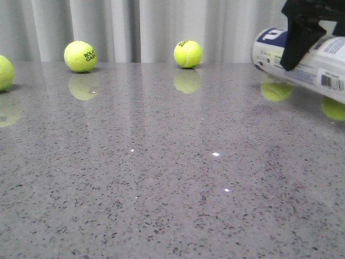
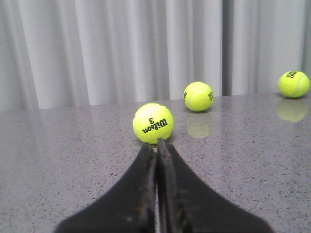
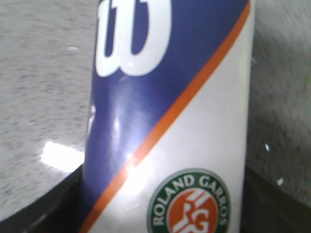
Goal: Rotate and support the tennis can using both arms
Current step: 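Grasp the lying Wilson can with the right gripper and lift it, then carry the can toward the left arm and lower it onto the table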
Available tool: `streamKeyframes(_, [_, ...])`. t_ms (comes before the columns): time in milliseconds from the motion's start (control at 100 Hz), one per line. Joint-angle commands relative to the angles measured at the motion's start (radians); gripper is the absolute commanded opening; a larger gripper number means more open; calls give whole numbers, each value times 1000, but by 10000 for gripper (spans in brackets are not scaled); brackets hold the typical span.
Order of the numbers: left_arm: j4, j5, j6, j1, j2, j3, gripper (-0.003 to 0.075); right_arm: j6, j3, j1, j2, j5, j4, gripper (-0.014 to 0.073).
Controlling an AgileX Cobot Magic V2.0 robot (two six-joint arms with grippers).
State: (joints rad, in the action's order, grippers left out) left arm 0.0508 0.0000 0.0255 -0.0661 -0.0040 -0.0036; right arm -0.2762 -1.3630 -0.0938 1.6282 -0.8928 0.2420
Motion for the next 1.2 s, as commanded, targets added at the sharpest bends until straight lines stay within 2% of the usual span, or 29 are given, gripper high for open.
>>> streamKeyframes(0, [-9,-85,-8,2,-40,48,-21,-131,-103,-41,-46,-39,13,163])
streamKeyframes(160, [-9,-85,-8,2,-40,48,-21,-412,-189,-152,-46,-85,22,163])
streamKeyframes(390, [-9,-85,-8,2,-40,48,-21,-862,-192,-314,-27,-83,23,163])
streamKeyframes(510, [-9,-85,-8,2,-40,48,-21,-1019,-192,-367,2,-76,31,163])
streamKeyframes(700, [-9,-85,-8,2,-40,48,-21,-1064,-192,-390,67,-46,117,163])
streamKeyframes(1070, [-9,-85,-8,2,-40,48,-21,-1064,-192,-390,148,-30,117,169])
streamKeyframes(1190, [-9,-85,-8,2,-40,48,-21,-1063,-192,-390,150,-30,117,243])
